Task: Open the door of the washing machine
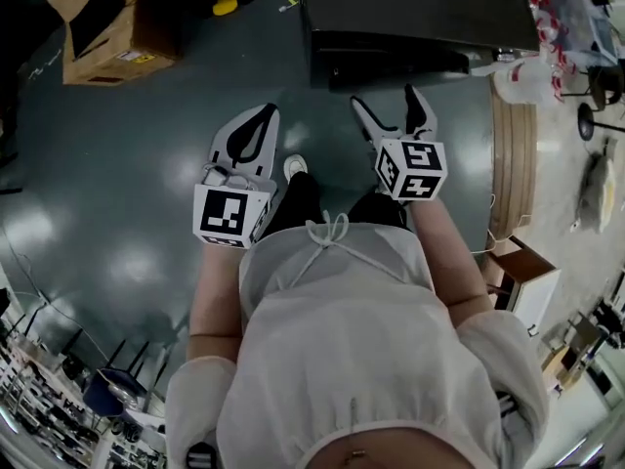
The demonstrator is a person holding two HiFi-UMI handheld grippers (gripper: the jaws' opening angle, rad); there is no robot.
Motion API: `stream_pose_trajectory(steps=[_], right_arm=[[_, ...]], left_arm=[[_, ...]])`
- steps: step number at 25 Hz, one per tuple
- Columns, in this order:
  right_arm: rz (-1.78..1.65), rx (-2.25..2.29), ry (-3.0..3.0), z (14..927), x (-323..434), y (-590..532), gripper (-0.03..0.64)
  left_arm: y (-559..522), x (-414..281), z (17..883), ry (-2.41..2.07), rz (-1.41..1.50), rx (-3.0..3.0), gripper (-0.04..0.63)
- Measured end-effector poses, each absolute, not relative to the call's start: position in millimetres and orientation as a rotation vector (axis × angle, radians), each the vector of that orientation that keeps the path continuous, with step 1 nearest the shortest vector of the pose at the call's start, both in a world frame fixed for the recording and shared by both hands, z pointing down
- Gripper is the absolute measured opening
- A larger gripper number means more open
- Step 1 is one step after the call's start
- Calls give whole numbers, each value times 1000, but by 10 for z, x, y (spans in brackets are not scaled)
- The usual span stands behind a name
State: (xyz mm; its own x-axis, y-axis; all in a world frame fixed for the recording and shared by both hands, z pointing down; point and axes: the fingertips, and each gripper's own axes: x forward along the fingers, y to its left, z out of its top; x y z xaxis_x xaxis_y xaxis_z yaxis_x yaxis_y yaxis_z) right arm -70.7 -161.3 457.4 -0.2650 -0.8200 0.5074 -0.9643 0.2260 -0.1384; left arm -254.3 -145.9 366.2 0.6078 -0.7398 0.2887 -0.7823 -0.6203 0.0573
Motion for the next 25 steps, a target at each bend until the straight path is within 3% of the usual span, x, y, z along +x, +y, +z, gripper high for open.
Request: stream_pose_trajectory(steps=[2,13,17,25], right_arm=[[690,1671,-2105,4875,-743,-1660,426],[1156,1894,-1638,6507,-690,-1952,393],[1265,1979,-1474,6946,-547,-2051,291],[1386,2042,-1313,7455,-406,-2186,238]], left_arm=[[-1596,-2548,3810,-1219,364,2687,21],[-2117,-2633,4739,-976,481,2674,21],[-2237,-2674,5118,-961,517,2642,21],[-2315,-2683,5546,-943,578,2606,21]])
